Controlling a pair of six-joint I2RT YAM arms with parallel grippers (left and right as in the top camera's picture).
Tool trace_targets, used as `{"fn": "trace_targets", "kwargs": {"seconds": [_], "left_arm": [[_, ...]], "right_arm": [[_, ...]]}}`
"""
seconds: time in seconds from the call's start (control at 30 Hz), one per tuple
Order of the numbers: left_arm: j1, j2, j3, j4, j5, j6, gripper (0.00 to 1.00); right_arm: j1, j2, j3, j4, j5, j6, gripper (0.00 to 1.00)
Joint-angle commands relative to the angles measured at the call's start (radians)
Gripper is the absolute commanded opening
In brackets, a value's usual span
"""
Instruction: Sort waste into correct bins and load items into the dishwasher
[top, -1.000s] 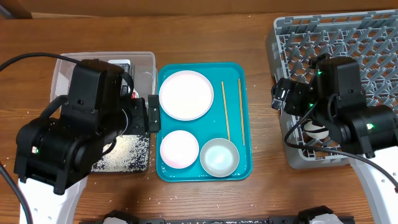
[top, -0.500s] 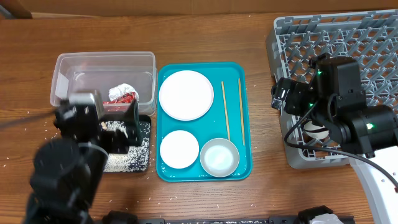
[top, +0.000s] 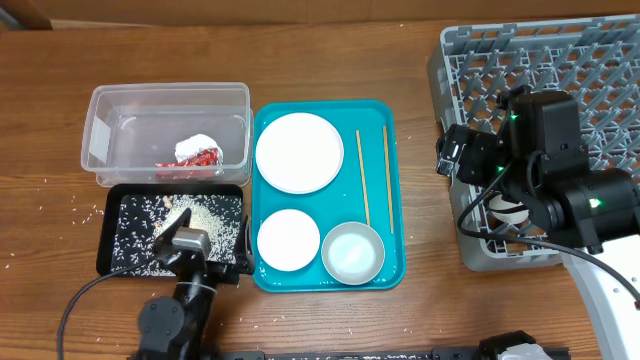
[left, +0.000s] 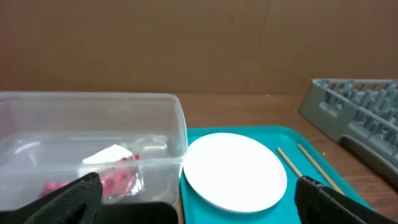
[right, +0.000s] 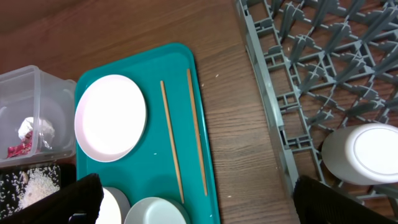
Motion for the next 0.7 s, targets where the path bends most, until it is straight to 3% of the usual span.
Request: {"fn": "trace_targets", "kwargs": {"seconds": [0.0,0.5,0.67], "left_arm": [[0.01,-0.017,-0.12,0.093,0.023,0.016,1.0],[0.018,-0.016,-0.164,0.147,0.011,0.018,1.0],[0.018,-0.016,-0.164,0.147,0.011,0.018,1.0]], "right_arm": [[0.005,-0.005,0.019,0.003,0.013,0.008,1.0],[0.005,-0.005,0.019,0.003,0.013,0.008,1.0],[0.005,-0.005,0.019,0.096,-0.107,0.023,1.0]]}}
